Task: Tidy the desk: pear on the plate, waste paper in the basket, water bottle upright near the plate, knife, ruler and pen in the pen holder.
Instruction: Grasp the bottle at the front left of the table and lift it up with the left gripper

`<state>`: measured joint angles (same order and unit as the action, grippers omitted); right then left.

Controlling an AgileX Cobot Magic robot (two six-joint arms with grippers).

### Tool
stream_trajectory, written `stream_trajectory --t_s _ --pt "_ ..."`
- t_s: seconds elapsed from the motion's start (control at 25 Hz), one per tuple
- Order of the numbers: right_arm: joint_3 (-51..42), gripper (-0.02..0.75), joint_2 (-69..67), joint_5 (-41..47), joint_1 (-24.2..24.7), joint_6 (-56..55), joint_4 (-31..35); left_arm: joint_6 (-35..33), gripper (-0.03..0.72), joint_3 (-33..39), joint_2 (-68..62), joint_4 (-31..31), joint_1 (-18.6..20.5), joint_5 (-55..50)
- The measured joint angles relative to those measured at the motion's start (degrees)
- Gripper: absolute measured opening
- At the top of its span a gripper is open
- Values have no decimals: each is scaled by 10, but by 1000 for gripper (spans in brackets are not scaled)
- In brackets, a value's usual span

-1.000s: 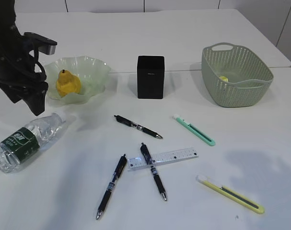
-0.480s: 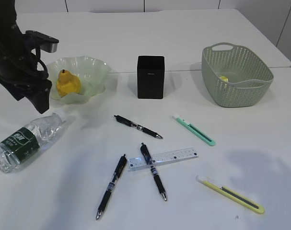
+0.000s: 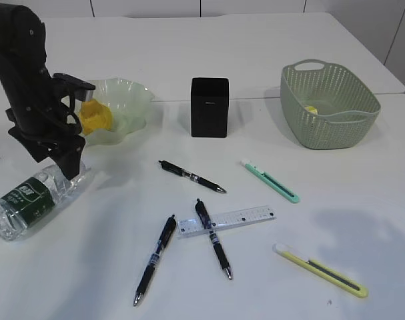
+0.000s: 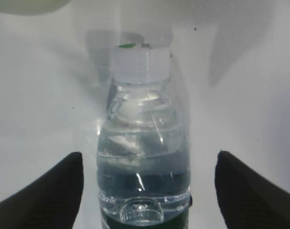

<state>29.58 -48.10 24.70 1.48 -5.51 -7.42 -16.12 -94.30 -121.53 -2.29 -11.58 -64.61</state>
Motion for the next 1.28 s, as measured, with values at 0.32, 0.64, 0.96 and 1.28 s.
stream_trajectory --t_s 0.32,0.64,0.96,1.28 --pt "0 460 0 0 0 -1 1 0 615 -1 -35 -14 0 8" --pt "0 460 0 0 0 -1 1 0 615 -7 -57 -15 0 10" --pt "0 460 0 0 0 -1 1 0 602 -7 -69 -19 0 10" --pt "0 460 0 0 0 -2 1 0 471 -8 -69 -25 0 8"
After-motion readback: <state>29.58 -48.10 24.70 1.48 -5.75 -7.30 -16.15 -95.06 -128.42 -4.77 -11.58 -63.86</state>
